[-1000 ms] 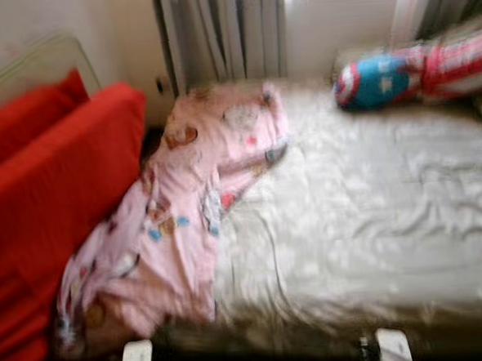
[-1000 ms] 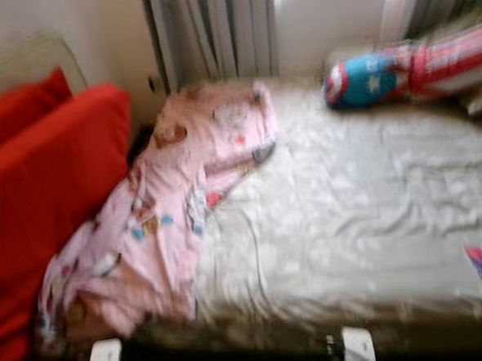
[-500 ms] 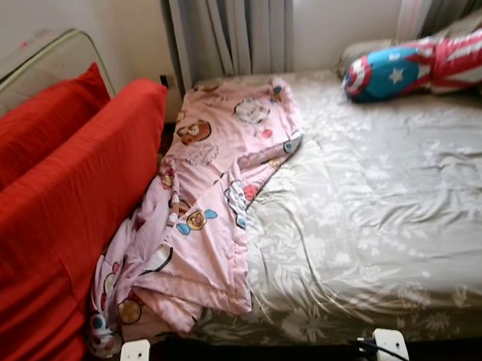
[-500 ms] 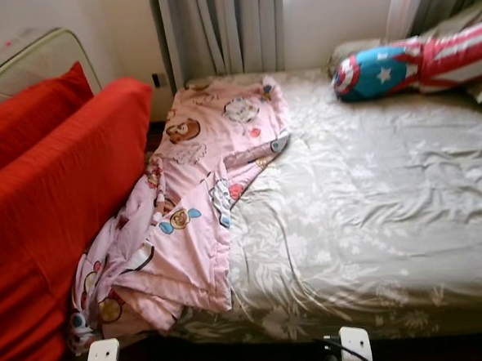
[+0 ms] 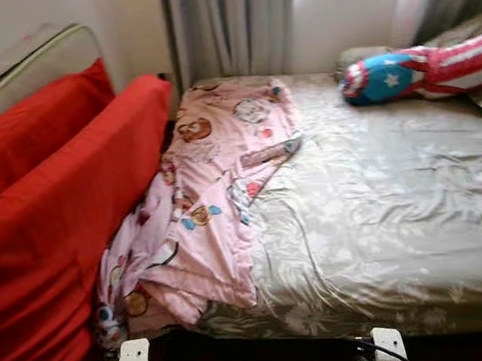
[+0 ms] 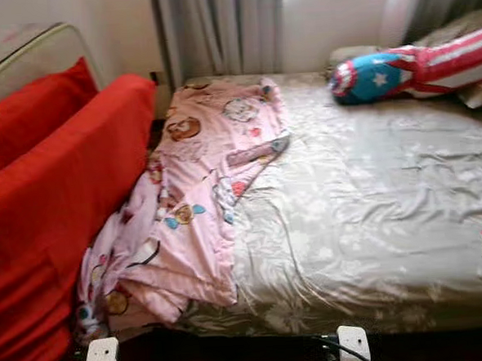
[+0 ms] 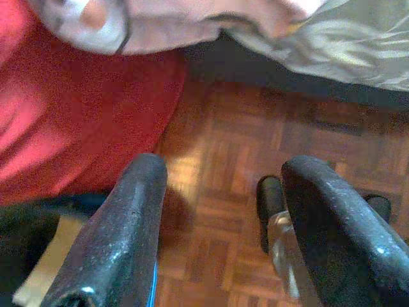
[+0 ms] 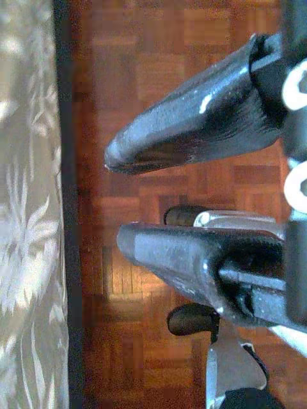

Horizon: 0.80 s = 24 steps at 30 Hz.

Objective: Clean up the room

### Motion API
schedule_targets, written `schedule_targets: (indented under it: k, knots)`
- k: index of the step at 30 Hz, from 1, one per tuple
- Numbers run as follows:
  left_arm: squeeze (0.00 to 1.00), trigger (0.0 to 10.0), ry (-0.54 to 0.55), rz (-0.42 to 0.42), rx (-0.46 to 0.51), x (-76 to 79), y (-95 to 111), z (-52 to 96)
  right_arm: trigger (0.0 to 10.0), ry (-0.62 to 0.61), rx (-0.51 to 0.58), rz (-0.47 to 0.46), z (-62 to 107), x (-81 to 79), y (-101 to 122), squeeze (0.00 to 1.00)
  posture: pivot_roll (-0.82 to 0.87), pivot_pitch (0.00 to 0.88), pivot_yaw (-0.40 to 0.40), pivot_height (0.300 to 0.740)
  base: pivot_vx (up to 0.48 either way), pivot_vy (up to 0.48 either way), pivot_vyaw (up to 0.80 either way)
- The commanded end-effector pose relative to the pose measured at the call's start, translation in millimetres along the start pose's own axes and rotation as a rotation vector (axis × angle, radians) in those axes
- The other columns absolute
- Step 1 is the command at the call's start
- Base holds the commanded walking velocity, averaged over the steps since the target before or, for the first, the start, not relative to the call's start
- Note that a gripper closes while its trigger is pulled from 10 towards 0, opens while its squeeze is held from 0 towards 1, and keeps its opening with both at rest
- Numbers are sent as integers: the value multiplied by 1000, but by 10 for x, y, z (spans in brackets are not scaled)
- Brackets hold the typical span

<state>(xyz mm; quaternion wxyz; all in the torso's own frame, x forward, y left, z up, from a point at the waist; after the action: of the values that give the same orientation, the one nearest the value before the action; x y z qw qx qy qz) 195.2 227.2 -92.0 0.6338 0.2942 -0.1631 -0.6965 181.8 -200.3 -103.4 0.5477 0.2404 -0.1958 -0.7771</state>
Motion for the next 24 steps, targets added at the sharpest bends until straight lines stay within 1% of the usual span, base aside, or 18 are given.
schedule_targets:
  k: [1,24]
  knots:
    - [0,10000,-5,-8,-16,-4,-44,8,10000,7,-2,8,-2,-19,-3,0,-135,0,19,740,0,0,800]
    - [0,10000,-8,-8,-17,-3,-49,9,10000,4,-4,2,0,-11,-9,0,-129,0,13,740,0,0,800]
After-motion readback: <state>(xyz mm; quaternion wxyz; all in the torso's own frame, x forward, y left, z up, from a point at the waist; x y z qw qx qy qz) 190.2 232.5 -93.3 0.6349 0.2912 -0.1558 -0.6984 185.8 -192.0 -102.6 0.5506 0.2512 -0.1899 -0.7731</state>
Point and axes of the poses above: a point about 5 cm out from each wrist's last joint towards the gripper, its own z axis pointing back from the gripper into the wrist, its own y axis along the axis of the wrist's last joint, x = y × z, the point moved 2 cm from there along -z, pointing out of the wrist towards the gripper, and after that the axes turned 12 degrees about -z, right-handed, at the moved point
